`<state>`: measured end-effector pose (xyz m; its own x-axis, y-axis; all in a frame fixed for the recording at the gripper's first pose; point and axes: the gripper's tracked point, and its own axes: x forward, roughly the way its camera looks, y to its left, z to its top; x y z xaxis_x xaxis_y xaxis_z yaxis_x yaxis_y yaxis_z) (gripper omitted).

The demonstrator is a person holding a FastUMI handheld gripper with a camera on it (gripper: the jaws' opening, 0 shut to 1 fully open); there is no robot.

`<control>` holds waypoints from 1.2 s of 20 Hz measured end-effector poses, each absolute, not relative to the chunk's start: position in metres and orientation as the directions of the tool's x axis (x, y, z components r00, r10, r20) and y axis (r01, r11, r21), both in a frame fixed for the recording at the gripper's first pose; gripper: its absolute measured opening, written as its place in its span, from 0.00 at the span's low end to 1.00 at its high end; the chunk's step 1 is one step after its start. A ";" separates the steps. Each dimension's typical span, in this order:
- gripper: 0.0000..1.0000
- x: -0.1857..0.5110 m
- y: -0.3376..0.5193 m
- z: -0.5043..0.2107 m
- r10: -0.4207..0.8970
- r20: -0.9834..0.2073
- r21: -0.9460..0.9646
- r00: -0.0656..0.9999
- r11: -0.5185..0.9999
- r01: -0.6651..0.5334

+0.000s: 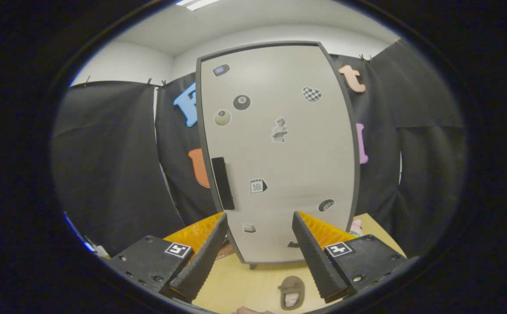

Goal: Open the shoe cabinet door, grab the shoes and put them into the shoe cabinet, then close the shoe cabinet door.

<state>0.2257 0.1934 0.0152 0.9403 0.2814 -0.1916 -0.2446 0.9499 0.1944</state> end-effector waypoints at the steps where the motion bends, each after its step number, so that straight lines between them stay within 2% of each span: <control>1: 0.96 0.240 0.205 0.013 0.289 -0.195 0.203 0.937 0.947 -0.250; 8: 0.93 0.320 0.271 0.018 0.365 -0.135 0.210 0.921 0.919 -0.334; 12: 0.91 0.346 0.288 0.019 0.322 -0.124 0.131 0.938 0.943 -0.307; 16: 0.64 0.366 0.293 -0.001 0.268 -0.208 0.108 0.941 0.962 -0.250; 17: 0.57 0.368 0.297 0.005 0.276 -0.188 0.129 0.943 0.958 -0.255; 18: 0.54 0.366 0.296 0.002 0.263 -0.203 0.121 0.943 0.962 -0.243; 19: 0.36 0.366 0.296 0.003 0.266 -0.191 0.094 0.945 0.963 -0.252; 21: 0.33 0.365 0.295 0.002 0.261 -0.181 0.053 0.948 0.965 -0.256; 24: 0.32 0.360 0.292 0.000 0.290 -0.196 0.090 0.937 0.956 -0.278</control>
